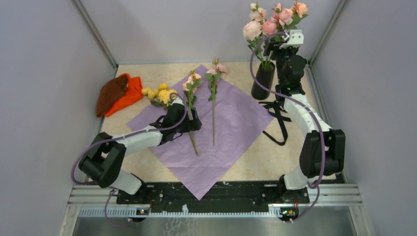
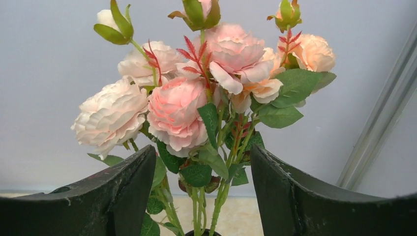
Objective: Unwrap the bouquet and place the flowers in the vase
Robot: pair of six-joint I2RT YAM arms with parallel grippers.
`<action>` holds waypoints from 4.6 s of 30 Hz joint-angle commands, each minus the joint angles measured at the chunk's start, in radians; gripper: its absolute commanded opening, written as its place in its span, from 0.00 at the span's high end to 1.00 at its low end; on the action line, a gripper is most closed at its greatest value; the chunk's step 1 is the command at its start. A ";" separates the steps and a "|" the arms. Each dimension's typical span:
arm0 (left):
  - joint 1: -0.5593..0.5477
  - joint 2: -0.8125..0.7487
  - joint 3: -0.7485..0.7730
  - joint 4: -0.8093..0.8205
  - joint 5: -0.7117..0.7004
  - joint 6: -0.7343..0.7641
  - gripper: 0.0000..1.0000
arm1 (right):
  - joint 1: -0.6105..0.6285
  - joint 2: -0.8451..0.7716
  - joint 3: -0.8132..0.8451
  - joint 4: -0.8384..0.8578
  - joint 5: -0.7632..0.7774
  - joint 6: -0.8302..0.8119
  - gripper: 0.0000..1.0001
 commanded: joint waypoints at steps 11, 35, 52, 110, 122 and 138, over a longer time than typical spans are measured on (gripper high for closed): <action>-0.003 -0.137 -0.041 -0.034 -0.105 0.010 0.02 | -0.007 -0.123 -0.038 0.047 -0.047 0.047 0.30; 0.018 0.332 0.554 -0.364 -0.299 0.088 0.17 | 0.171 -0.388 -0.305 0.083 -0.144 0.147 0.54; 0.090 0.354 0.460 -0.292 -0.106 0.037 0.38 | 0.190 -0.410 -0.423 0.096 -0.157 0.183 0.60; 0.011 -0.225 -0.075 0.448 0.075 0.274 1.00 | 0.645 0.229 -0.131 0.070 -0.245 0.330 1.00; 0.007 -0.262 -0.081 0.395 0.059 0.275 1.00 | 0.645 0.224 -0.115 0.064 -0.256 0.310 1.00; 0.006 -0.377 -0.122 0.305 0.024 0.285 0.47 | 0.635 0.166 -0.082 0.001 -0.173 0.201 1.00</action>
